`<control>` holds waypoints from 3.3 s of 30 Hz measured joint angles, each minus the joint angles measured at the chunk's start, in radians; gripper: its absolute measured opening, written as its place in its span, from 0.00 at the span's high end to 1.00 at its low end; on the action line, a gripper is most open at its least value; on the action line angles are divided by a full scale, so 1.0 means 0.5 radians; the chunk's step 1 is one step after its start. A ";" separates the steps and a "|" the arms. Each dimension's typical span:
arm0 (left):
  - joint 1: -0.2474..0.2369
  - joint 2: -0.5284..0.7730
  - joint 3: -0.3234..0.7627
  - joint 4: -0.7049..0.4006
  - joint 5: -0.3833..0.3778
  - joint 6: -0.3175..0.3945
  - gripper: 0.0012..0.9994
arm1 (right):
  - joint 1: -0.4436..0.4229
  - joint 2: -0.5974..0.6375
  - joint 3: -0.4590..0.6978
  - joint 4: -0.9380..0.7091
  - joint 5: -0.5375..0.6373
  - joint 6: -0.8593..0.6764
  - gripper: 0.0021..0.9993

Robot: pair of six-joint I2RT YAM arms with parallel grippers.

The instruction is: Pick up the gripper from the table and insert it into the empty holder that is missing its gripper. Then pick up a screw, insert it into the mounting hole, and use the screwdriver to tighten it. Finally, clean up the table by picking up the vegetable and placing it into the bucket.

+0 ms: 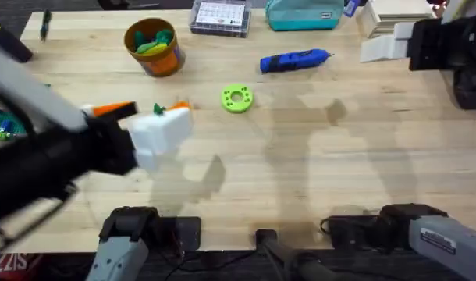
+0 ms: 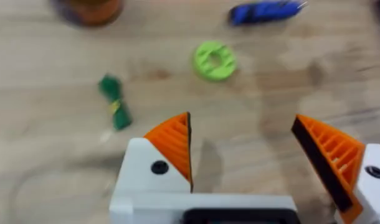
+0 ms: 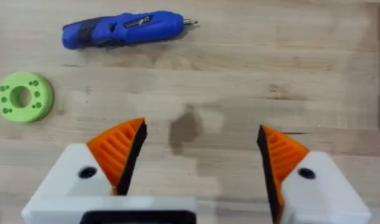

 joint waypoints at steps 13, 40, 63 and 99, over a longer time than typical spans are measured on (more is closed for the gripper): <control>0.000 1.257 0.697 -0.533 -0.499 0.187 0.01 | 0.000 0.000 0.000 -0.058 -0.046 0.007 0.01; 0.042 2.228 0.024 0.533 -0.793 0.060 0.01 | 0.000 0.000 0.000 -0.094 -0.053 0.007 0.01; 0.032 2.338 0.444 0.289 -0.821 -0.042 0.97 | 0.000 0.000 0.000 -0.095 -0.053 0.007 0.01; 0.242 2.798 1.314 1.100 -0.733 0.034 0.97 | 0.000 0.000 0.000 -0.095 -0.053 0.007 0.01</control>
